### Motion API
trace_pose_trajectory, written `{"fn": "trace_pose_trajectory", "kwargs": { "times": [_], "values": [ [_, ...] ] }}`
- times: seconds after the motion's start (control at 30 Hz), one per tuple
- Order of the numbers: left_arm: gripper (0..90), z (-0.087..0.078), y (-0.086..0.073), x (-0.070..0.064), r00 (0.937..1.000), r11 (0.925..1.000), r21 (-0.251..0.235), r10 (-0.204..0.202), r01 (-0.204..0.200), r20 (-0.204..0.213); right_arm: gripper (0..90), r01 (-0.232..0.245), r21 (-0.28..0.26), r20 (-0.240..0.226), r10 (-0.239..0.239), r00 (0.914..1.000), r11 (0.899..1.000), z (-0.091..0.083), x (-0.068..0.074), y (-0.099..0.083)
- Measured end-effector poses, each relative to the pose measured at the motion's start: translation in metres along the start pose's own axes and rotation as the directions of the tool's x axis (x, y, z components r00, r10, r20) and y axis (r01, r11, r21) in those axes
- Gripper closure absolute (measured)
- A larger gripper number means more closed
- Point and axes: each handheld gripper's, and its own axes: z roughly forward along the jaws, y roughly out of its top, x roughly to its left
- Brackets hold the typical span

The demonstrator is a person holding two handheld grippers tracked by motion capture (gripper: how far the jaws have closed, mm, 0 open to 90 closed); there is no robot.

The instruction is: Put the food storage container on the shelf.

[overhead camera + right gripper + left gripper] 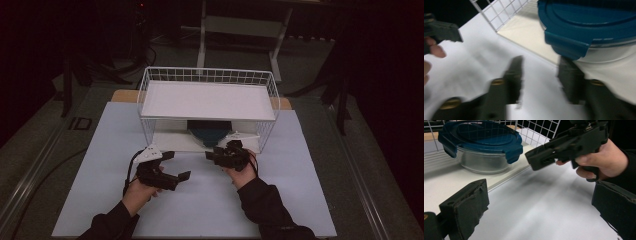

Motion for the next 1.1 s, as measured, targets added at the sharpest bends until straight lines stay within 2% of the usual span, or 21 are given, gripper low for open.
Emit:
{"fn": "trace_pose_trajectory", "kwargs": {
  "times": [0.07, 0.13, 0.23, 0.3, 0.33, 0.43, 0.63, 0.7, 0.87, 1.1],
  "values": [
    [1.1, -0.002, 0.002, -0.001, 1.0, 1.0, -0.002, -0.002, 0.002, 0.002, 41.1, 0.004, -0.017, -0.003, -0.004, 1.0, 1.0, -0.005, 0.002, -0.002],
    [1.1, -0.003, 0.004, -0.002, 1.0, 1.0, -0.002, 0.001, -0.001, 0.005, 24.6, 0.021, -0.014, -0.04, -0.021, 0.999, 1.0, -0.009, 0.003, -0.004],
    [1.1, -0.006, 0.005, -0.003, 0.9999, 1.0, 0.0, 0.003, -0.003, 0.009, 22.3, 0.024, -0.026, -0.053, -0.026, 0.9983, 0.999, -0.013, 0.004, -0.006],
    [1.1, -0.008, 0.004, -0.004, 1.0, 1.0, 0.001, 0.006, -0.006, 0.004, 17.8, -0.004, -0.045, -0.083, 0.001, 0.9965, 0.999, -0.019, 0.002, -0.011],
    [1.1, -0.008, 0.003, -0.004, 1.0, 1.0, 0.006, 0.004, -0.004, 0.004, 17.7, -0.008, -0.056, -0.079, 0.004, 0.9969, 0.998, -0.022, 0.002, -0.013],
    [1.1, -0.01, 0.0, -0.005, 1.0, 0.9998, 0.018, -0.005, 0.005, 0.008, 17.8, 0.028, -0.058, -0.048, -0.031, 0.9984, 0.998, -0.029, 0.003, -0.02],
    [1.1, -0.021, -0.004, -0.007, 1.0, 0.9998, 0.021, 0.006, -0.006, -0.001, 17.9, 0.034, -0.066, -0.021, -0.036, 0.9991, 0.997, -0.047, 0.0, -0.036],
    [1.1, -0.025, -0.006, -0.009, 0.9999, 0.9998, 0.019, 0.01, -0.01, -0.003, 18.1, 0.046, -0.078, 0.008, -0.045, 0.9989, 0.996, -0.054, -0.002, -0.042],
    [1.1, -0.03, -0.013, -0.012, 0.9998, 0.999, 0.04, 0.019, -0.019, -0.002, 18.1, 0.034, -0.092, 0.02, -0.032, 0.9993, 0.995, -0.072, -0.004, -0.053],
    [1.1, -0.038, -0.018, -0.015, 0.9994, 0.9991, 0.031, 0.029, -0.029, -0.016, 18.0, 0.034, -0.123, 0.037, -0.03, 0.9989, 0.992, -0.1, -0.003, -0.064]
  ]
}}
